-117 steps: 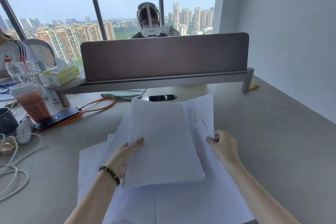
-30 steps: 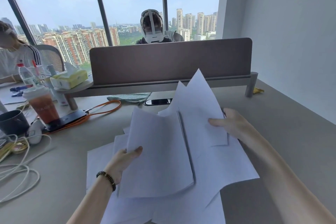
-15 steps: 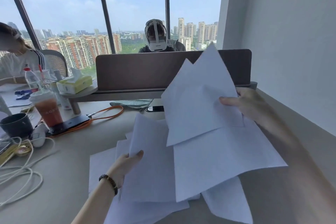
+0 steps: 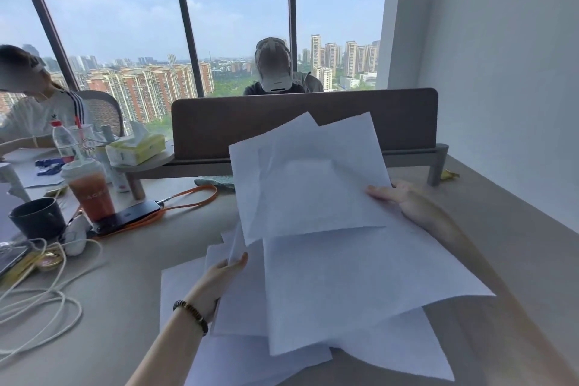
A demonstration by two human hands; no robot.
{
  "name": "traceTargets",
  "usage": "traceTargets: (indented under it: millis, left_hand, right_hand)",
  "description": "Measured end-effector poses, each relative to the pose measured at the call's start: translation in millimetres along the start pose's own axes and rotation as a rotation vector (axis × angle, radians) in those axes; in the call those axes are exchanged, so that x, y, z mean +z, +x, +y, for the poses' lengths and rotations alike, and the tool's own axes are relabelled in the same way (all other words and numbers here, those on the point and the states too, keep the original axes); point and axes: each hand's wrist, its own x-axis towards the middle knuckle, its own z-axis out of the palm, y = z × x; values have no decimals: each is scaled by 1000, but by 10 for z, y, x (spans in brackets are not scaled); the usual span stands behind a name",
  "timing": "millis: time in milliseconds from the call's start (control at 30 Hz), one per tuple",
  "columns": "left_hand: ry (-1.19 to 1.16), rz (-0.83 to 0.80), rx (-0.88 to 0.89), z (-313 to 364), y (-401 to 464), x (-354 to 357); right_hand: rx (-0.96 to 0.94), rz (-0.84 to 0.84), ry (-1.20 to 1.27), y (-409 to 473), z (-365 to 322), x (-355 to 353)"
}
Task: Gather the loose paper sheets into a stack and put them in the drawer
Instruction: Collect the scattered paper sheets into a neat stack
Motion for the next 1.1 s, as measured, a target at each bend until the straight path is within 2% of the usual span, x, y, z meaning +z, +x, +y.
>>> traceTargets:
  millis: [133,233,333,433,667,933,1100]
  left_hand:
    - [-66,-9,4,34,-44,-18]
    - [13,-30,31,135,-69,73]
    - [78,-35,-19,199,-90,89]
    - [-45,-52,13,102,-9,15]
    - [11,-285,39,-26,-60,50]
    - [-29,-111,1,-23,-65,60]
    - [-8,13,58,-69,87,36]
  right_hand:
    - [-5,49,-19,137,175,-45]
    - [40,86,-45,234,420,-145]
    - [83,80,-124,277,665,-261]
    - [105,131,-223,283,848,-329]
    - [154,231,-238,348,1265,-432]
    - [159,159,-221,268,1415,-465]
    - [170,129,-179,227,1397,-475]
